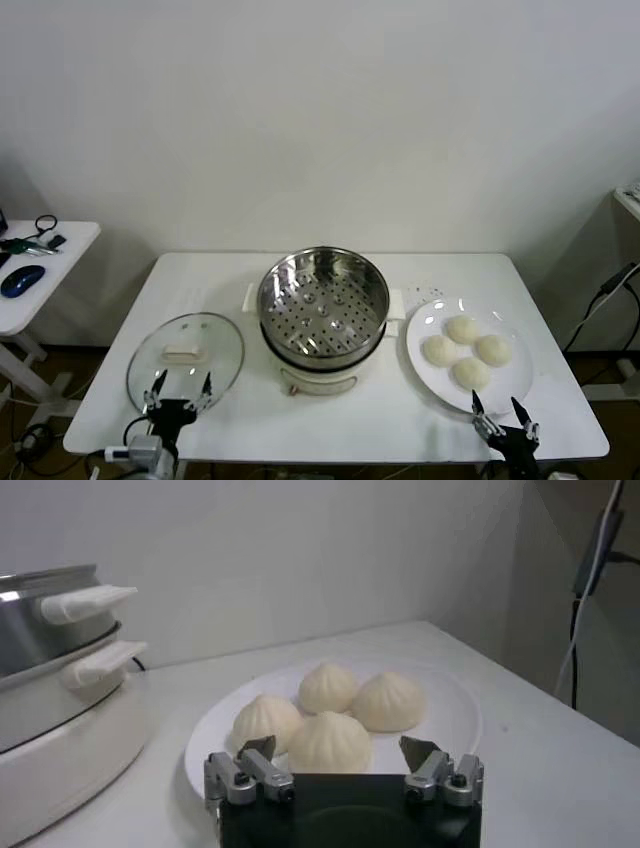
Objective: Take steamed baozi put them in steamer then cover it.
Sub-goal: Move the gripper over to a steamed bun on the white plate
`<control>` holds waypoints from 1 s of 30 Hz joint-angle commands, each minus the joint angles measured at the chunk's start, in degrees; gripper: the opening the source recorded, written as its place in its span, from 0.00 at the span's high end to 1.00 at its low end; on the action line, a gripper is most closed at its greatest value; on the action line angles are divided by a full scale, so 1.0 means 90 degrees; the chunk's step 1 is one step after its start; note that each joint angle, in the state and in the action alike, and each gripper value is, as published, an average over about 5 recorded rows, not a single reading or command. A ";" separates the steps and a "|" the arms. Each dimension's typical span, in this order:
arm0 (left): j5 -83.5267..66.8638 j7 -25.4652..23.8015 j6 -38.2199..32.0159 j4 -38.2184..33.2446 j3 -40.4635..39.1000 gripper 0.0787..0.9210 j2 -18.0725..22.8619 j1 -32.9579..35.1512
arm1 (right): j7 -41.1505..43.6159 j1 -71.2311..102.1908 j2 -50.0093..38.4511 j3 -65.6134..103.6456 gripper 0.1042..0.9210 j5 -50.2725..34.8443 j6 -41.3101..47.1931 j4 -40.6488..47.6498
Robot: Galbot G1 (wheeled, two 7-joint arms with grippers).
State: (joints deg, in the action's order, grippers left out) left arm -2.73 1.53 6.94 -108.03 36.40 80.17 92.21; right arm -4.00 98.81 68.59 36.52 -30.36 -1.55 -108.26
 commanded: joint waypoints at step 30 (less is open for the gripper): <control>-0.0103 -0.0034 -0.0197 -0.0297 0.0040 0.12 -0.0145 0.0131 | 0.7571 -1.2748 -0.4825 -1.0199 0.12 0.3253 0.0367 0.4162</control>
State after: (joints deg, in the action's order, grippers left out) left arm -3.74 1.22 5.44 -110.58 36.73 78.80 93.25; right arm 40.14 17.64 30.08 -23.09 -7.56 9.30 -83.55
